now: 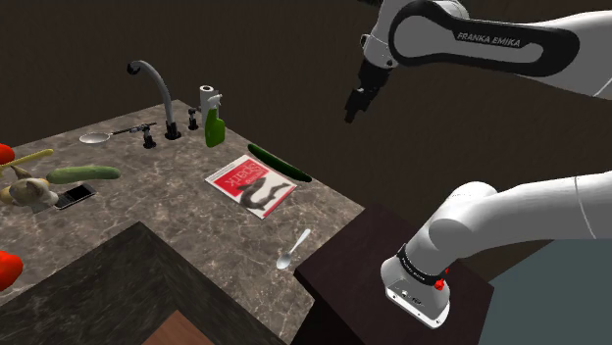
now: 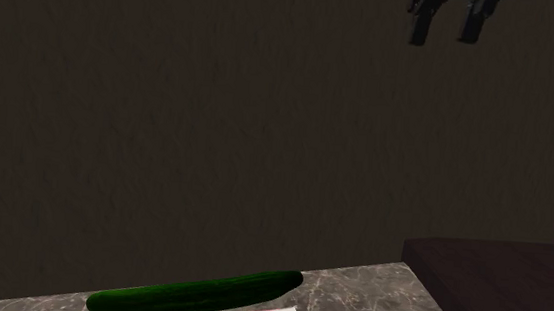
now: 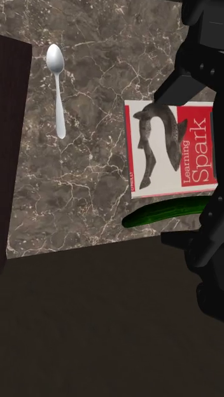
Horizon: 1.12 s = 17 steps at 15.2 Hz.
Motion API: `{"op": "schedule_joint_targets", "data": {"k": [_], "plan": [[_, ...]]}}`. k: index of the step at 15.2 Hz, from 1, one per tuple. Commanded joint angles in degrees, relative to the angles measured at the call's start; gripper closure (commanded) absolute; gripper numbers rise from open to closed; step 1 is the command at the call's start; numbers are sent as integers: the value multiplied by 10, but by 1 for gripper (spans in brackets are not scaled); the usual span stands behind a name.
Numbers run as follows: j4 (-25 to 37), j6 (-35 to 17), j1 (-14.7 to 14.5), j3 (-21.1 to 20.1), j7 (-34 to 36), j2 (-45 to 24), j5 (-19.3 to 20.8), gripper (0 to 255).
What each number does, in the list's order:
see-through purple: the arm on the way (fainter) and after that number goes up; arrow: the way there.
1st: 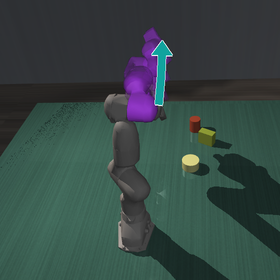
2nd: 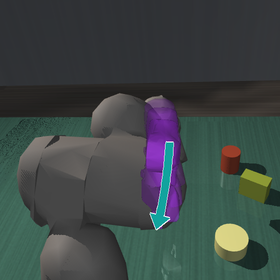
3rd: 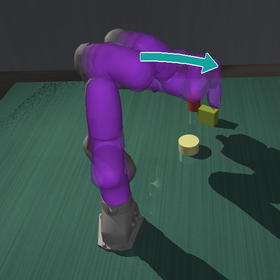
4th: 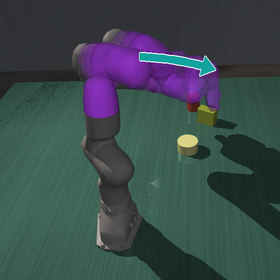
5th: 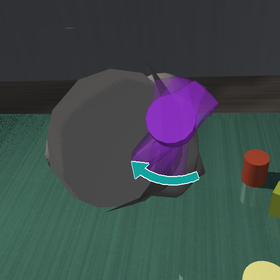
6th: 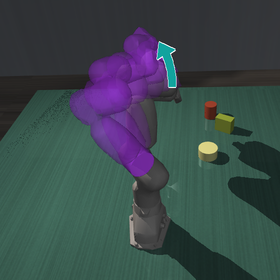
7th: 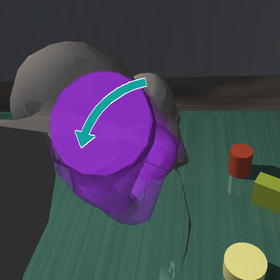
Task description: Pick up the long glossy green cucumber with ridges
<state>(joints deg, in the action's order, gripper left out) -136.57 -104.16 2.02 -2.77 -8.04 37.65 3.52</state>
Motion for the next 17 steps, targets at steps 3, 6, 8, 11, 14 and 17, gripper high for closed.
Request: {"op": "schedule_joint_targets", "data": {"k": [3, 6, 8, 11, 14, 17], "plan": [[-2, -69, 4, 6, 1, -73, -2, 0], [3, -117, 7, 10, 2, -131, -4, 0], [10, -148, 8, 13, 2, -172, -5, 0], [27, -189, 10, 16, 1, -236, -9, 0], [50, -226, 12, 19, -1, -301, -13, 0], [79, -258, 13, 22, -3, -368, -19, 0]]}}
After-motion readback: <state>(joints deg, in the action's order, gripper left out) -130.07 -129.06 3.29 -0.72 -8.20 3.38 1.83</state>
